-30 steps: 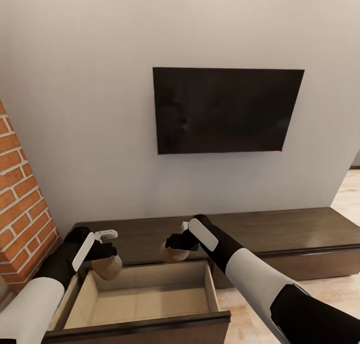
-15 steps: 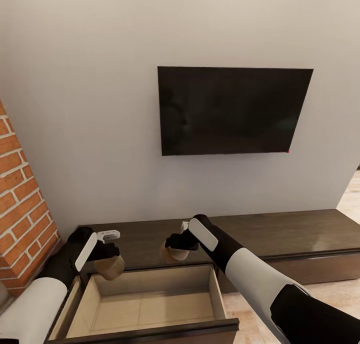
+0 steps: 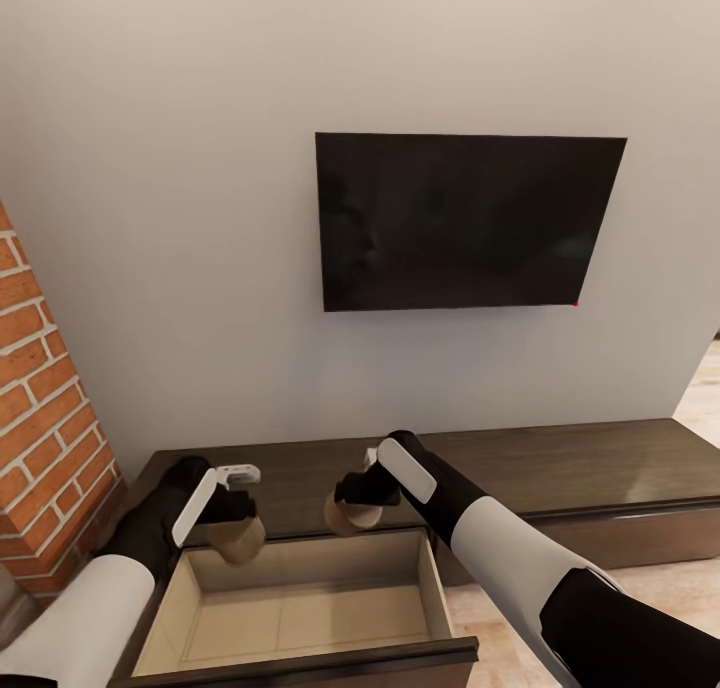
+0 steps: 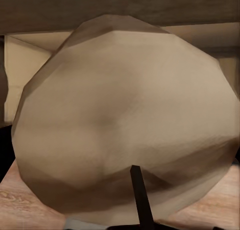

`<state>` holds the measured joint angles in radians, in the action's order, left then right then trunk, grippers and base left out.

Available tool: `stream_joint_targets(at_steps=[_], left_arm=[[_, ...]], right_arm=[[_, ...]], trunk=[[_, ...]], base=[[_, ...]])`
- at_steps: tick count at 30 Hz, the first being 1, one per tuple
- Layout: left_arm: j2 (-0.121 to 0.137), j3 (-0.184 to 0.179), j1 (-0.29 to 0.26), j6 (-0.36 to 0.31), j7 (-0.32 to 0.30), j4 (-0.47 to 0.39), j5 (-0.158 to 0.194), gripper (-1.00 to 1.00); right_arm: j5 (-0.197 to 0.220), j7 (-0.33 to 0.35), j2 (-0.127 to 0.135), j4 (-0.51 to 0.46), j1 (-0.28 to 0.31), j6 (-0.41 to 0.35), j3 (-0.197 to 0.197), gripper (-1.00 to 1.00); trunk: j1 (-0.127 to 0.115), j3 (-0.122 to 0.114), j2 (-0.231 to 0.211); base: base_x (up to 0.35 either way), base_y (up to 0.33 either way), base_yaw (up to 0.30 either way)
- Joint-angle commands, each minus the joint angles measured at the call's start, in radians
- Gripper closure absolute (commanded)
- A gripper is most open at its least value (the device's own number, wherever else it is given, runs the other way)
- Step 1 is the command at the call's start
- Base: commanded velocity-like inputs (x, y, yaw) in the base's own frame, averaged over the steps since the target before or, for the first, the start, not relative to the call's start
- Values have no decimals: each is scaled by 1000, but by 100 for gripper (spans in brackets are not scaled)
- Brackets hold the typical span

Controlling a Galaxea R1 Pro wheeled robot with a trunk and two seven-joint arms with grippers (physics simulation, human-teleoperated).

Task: Place each of the two pumpkins and all three candles from the living room inside a cabinet in the living room (use any cabinet), then make sure every cabinet is closed, and position the cauldron so it is next to a table in the living room.

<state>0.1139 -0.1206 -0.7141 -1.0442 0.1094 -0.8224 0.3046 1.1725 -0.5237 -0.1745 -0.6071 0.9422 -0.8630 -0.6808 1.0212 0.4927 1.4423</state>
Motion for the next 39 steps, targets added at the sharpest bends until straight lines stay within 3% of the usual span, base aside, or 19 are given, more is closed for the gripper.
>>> stream_joint_targets(at_steps=[1,15,34,39], left_arm=[[-1,-11,-1,-3,11,5,7,100],[-18,-26,-1,-3,16,15,8,100],[-47,-31,-1,-3,31,35,5,100],[-69,-30,-3,-3,67,67,5,100]], right_arm=[[12,-10,0,0,1,-2,-2,100],[15,-12,0,33,1,-8,-2,100],[15,-15,0,60,1,-10,-2,100],[24,-92,0,68,1,-10,-3,100]], trunk=[[0,1,1],[0,1,1],[73,61,134],[92,76,169]], base=[[0,0,0],[0,0,0],[0,0,0],[0,0,0]])
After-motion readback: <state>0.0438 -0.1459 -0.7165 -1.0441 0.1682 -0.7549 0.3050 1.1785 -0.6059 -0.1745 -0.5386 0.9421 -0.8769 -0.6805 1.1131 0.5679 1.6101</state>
